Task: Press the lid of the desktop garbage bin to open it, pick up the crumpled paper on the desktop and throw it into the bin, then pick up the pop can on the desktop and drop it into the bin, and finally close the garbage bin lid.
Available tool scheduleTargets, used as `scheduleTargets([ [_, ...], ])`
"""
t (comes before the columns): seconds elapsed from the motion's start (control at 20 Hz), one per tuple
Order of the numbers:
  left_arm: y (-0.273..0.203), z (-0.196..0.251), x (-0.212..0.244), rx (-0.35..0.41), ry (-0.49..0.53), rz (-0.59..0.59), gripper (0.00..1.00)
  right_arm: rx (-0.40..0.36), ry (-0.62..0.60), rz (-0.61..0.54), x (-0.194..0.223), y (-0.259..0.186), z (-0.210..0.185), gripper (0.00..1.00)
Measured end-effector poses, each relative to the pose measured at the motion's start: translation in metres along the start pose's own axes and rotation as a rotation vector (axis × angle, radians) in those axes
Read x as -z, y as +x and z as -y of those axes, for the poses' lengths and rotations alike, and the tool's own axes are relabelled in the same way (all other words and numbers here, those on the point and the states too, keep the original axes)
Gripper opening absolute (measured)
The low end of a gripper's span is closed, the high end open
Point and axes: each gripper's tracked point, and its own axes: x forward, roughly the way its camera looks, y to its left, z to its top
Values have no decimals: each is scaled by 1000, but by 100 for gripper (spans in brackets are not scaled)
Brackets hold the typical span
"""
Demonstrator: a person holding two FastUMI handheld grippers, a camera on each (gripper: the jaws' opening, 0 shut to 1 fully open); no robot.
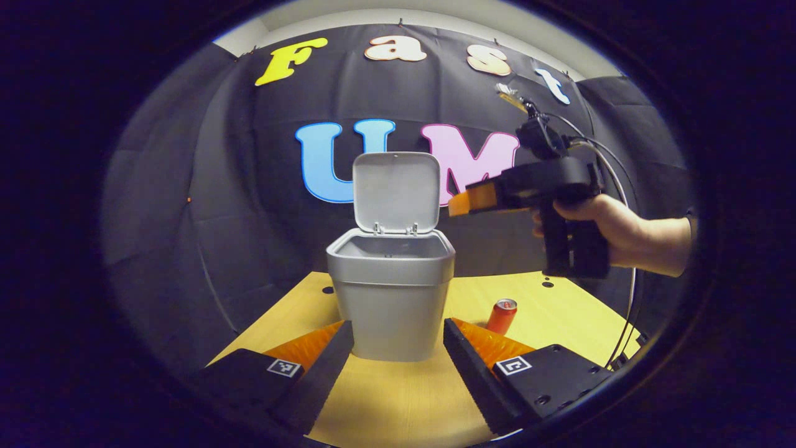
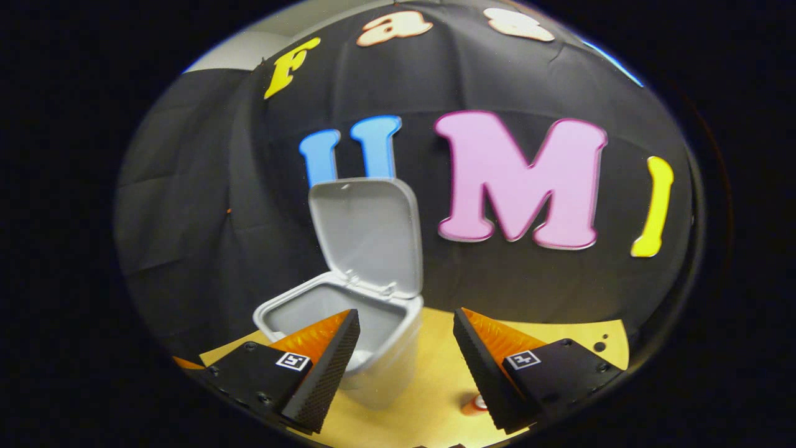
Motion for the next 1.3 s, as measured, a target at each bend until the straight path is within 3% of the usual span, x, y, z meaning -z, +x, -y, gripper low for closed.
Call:
scheduleTargets([
  [0.25, 55, 80, 38, 156, 13, -23, 98, 210, -3, 116, -5, -51, 124, 97],
  [0.6, 144, 180, 91, 284, 55, -79, 98, 420, -33, 58, 52, -107, 262, 98],
  [0.95, 228, 223, 131, 285, 88, -151, 98, 531, -8, 30, 79, -131, 340, 98],
  [1.3, 276, 233, 148, 291, 105, -178, 98, 559, 36, -41, 123, -125, 371, 98],
])
